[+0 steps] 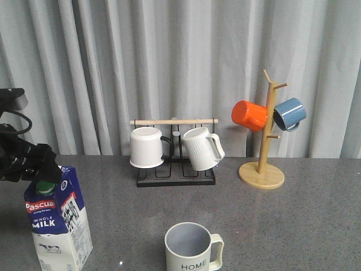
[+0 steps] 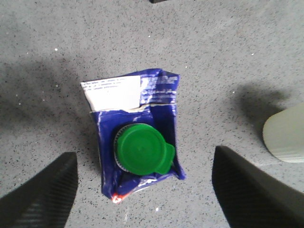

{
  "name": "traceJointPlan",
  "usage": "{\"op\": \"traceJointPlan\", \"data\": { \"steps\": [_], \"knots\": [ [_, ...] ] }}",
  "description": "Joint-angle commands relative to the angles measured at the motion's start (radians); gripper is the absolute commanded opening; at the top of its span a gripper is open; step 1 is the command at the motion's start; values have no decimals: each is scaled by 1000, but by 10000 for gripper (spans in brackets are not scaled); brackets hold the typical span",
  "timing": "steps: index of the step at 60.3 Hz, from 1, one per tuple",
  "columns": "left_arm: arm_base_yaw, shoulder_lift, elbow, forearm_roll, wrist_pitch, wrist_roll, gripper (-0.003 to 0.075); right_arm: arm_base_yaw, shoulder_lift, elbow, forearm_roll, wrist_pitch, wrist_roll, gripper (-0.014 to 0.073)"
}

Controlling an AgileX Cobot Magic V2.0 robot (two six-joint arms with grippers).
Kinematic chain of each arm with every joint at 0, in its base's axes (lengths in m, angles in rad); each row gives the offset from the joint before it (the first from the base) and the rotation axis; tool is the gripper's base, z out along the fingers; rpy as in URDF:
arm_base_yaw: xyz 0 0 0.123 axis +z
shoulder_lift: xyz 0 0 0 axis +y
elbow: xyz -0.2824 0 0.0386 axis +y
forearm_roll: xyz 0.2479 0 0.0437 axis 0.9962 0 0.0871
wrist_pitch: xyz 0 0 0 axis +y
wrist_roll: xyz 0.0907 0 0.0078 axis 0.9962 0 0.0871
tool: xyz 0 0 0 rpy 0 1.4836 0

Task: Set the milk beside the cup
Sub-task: 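Lower the left gripper onto the milk carton top and grasp it, then lift the milk carton with the left gripper and carry it toward the mug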

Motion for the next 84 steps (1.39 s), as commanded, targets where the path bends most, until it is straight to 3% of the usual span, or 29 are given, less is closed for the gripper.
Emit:
{"op": "traceJointPlan", "data": {
  "steps": [1, 39, 45, 68, 84],
  "knots": [
    [-10, -13, -30, -25, -42, -1, 565, -1, 4, -27, -1, -54, 2, -4],
    [-10, 112, -30, -32, -38, -1, 538, -1, 4, -27, -3, -62, 5, -4],
    [-10, 113, -30, -32, -38, -1, 491, -1, 4, -27, -3, -62, 5, -4],
    [-10, 111, -30, -36, -38, -1, 179, -1, 4, -27, -3, -62, 5, -4],
    [-10, 68, -32, -165, -84, 8, 63, -1, 4, -27, -3, -62, 5, -4]
  ]
}}
